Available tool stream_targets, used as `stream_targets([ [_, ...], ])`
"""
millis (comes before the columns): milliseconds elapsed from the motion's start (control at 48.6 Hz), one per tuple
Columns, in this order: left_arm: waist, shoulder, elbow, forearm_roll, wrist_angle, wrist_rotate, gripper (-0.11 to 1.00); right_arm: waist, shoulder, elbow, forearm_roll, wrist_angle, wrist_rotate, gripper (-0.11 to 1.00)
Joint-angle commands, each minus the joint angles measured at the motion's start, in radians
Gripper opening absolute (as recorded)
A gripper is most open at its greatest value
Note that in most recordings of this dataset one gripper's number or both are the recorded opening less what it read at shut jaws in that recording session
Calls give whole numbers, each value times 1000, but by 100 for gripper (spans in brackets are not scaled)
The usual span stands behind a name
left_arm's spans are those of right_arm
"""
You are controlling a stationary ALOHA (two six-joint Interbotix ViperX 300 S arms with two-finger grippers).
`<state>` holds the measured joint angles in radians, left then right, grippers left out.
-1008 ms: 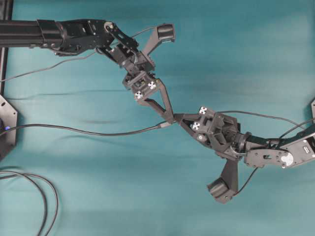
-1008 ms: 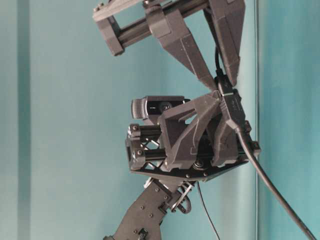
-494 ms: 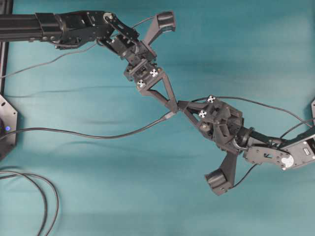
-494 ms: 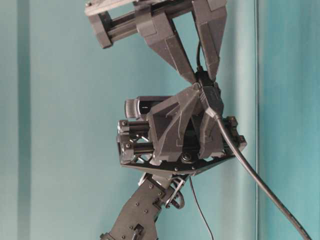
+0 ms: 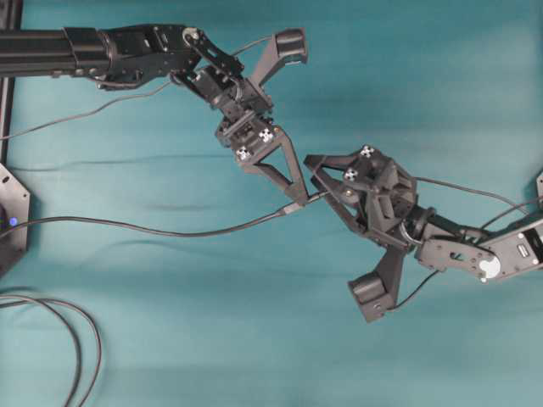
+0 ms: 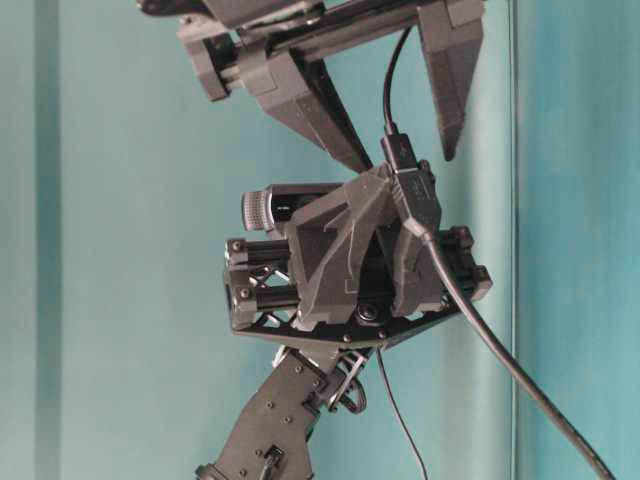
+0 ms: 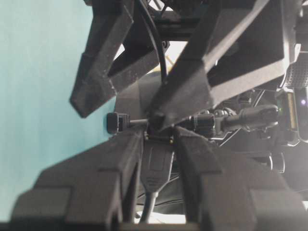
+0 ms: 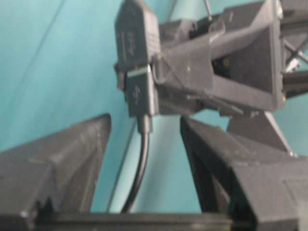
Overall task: Insert the USB using both arms.
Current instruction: 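Open the right gripper and withdraw it from the joined cables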
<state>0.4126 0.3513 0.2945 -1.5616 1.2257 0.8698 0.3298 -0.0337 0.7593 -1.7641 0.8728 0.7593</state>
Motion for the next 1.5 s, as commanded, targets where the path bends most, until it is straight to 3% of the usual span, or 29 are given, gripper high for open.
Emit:
stream_targets([
  [0,5,-28,-20,-11,0,-9,28,6,-38,-8,0,14,8,66],
  [185,34,-34,-20,-11,-43,-8,28,51,-55,-14,43,14,43,65],
  [412,69,-54,-18,26,-104,-11,27,156,-55,-52,169,35,117,65],
  [556,64,-55,-17,66,-123,-28,27,218,-57,-94,261,153,123,65],
  [761,21,-75,-29,210,-241,-48,27,310,-77,-178,362,364,149,66],
  [947,-15,-104,-26,334,-410,-49,27,337,-77,-253,486,377,247,65],
  [1132,-98,-104,-17,465,-482,-49,27,339,-84,-287,614,377,362,65],
  [1255,-155,-103,-9,572,-541,-60,27,339,-117,-287,650,377,430,65],
  [1481,-210,-94,26,673,-686,-110,28,339,-232,-242,667,377,586,65],
])
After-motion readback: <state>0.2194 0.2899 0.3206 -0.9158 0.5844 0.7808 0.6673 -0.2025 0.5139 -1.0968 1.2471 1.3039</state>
